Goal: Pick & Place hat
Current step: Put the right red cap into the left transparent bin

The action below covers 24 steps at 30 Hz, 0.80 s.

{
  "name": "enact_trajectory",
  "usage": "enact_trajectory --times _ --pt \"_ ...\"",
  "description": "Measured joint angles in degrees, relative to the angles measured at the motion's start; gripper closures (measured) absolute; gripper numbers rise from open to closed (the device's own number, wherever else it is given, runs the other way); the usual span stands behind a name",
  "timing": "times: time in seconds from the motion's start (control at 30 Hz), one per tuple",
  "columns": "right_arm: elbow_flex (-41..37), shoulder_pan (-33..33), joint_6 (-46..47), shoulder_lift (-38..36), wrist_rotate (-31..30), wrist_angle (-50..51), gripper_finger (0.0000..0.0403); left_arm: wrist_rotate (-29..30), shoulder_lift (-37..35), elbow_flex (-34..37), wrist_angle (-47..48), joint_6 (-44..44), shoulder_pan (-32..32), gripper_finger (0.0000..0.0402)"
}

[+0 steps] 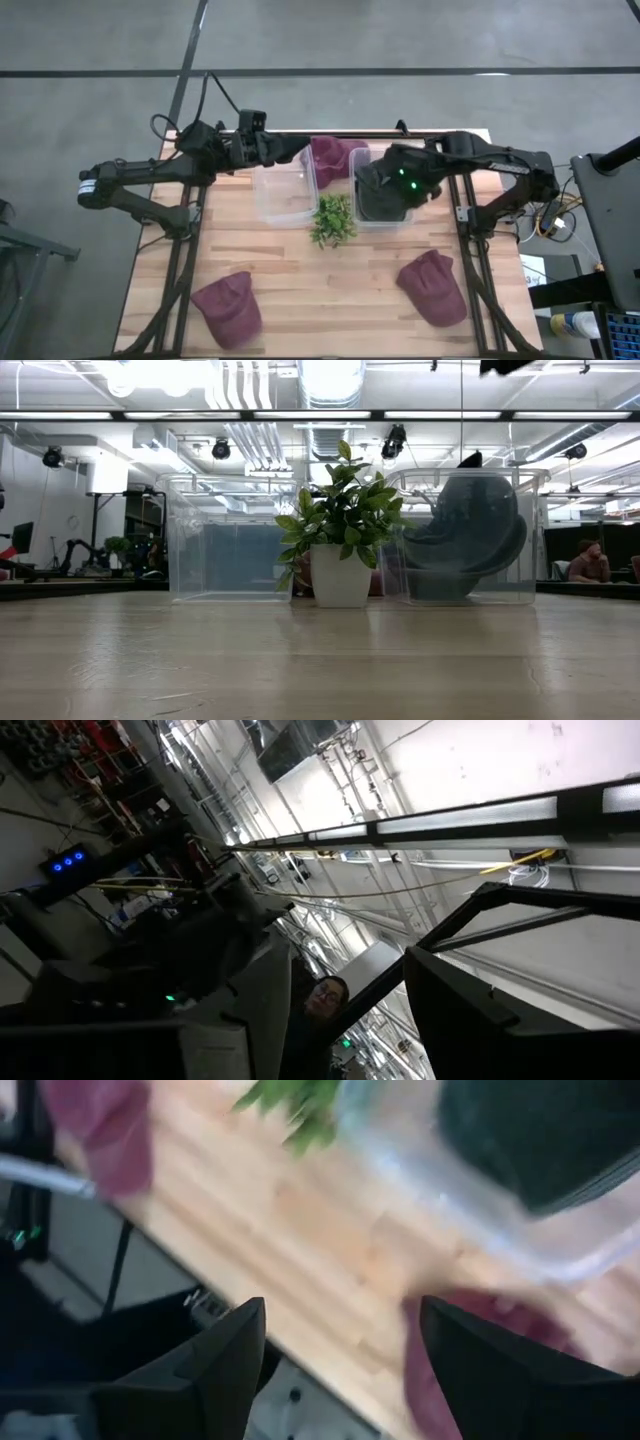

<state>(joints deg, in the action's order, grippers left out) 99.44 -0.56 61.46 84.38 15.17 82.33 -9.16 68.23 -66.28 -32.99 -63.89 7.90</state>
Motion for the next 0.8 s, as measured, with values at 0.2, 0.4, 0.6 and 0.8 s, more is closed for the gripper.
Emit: enact_trajectory --times 0.2,0.4,0.6,0.8 --pt "0.73 8.73 6.98 0.0 0.46 -0.24 0.0157 -3.78 0.02 0.0 2.3 2.9 0.02 0.0214" --pt "0.14 18.18 17.99 0.15 0.38 -0.35 0.0158 -6.37 0.02 0.0 5.92 5.45 0.0 0.0214" --pt "-1.62 27.99 26.36 0.17 0.34 -1.4 0.0158 -6.43 0.02 0.0 8.95 5.75 0.01 0.0214" --pt "-3.52 36.52 33.31 0.18 0.24 -8.02 0.0158 -6.43 0.02 0.0 9.51 6.9 0.02 0.0214"
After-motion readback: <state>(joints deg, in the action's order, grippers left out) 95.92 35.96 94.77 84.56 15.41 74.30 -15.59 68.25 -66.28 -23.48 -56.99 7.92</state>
